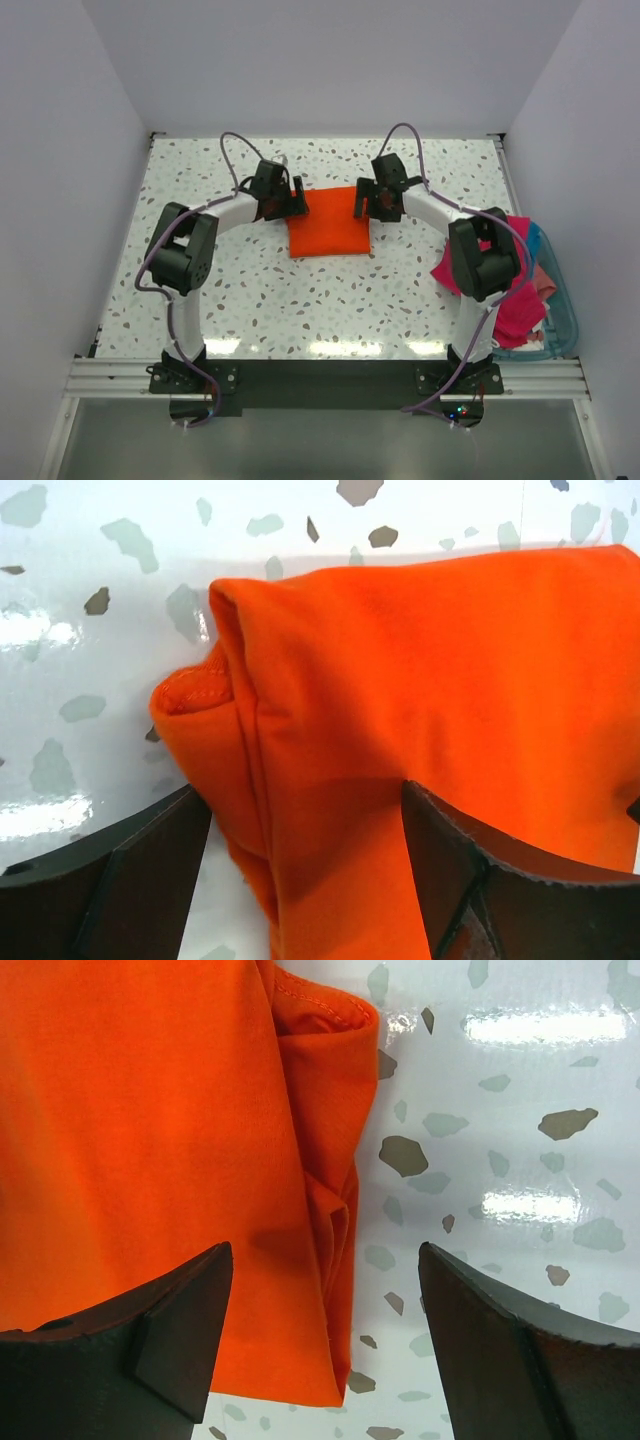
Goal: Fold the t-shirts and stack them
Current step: Neatly place the folded tshirt to the corner
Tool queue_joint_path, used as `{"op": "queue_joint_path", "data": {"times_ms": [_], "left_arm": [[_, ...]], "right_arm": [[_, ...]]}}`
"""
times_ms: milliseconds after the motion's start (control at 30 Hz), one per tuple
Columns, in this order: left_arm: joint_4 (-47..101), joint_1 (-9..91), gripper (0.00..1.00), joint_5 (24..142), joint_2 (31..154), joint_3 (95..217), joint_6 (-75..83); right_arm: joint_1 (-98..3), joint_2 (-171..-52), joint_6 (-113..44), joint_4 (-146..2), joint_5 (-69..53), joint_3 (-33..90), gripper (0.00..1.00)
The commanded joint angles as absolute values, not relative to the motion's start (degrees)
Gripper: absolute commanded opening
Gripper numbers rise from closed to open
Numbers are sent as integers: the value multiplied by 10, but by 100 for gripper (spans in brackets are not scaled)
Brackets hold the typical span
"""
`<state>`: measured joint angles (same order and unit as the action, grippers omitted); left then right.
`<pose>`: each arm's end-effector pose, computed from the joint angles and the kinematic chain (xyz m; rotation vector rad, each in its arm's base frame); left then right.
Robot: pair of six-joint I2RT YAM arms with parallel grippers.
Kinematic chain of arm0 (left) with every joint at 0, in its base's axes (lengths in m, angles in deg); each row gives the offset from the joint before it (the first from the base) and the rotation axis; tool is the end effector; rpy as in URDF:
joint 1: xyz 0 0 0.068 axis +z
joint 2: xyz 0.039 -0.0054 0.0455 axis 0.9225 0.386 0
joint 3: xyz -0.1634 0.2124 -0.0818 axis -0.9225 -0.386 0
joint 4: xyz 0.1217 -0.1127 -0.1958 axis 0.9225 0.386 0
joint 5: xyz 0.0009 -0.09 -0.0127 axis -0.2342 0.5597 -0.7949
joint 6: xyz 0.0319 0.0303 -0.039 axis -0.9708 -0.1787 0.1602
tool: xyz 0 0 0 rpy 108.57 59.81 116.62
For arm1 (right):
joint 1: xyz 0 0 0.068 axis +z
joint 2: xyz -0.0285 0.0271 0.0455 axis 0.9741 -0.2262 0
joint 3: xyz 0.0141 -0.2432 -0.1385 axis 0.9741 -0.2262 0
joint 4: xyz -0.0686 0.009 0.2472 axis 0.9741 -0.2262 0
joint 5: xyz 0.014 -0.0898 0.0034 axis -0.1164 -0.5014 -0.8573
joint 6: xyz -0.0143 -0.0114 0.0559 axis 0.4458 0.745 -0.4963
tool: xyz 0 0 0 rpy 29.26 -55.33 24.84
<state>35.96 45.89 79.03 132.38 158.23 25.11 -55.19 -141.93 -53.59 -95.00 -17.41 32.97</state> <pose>0.4030 -0.1614 0.1637 -0.2040 2.4551 -0.5184 0.3920 0.1548 0.1972 0.1056 2.5513 0.2846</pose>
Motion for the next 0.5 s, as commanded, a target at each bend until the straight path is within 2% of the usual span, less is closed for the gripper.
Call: {"op": "queue_joint_path", "data": {"times_ms": [0,67,167,200,267,300,333,367,433,467], "left_arm": [[408,449,79,755,1360,1609,225],[411,448,76,757,1371,1617,225],[416,446,63,758,1389,1636,224],[418,446,53,760,1397,1645,224],[420,446,39,769,1405,1655,224],[422,447,24,771,1413,1668,224],[422,447,17,778,1418,1675,225],[426,451,7,781,1422,1683,226],[429,460,0,791,1433,1706,235],[427,476,0,801,1436,1711,242]], "right_arm": [[-552,-1407,-529,-922,-173,328,78],[-552,-1405,-530,-921,-172,327,78],[-552,-1402,-531,-920,-169,327,78],[-552,-1401,-531,-921,-166,327,78],[-552,-1397,-531,-921,-166,327,78],[-551,-1396,-532,-922,-167,330,78],[-552,-1395,-531,-926,-167,331,78],[-552,-1389,-532,-928,-167,331,78],[-552,-1382,-532,-933,-171,331,78],[-552,-1378,-532,-934,-172,331,78]]}}
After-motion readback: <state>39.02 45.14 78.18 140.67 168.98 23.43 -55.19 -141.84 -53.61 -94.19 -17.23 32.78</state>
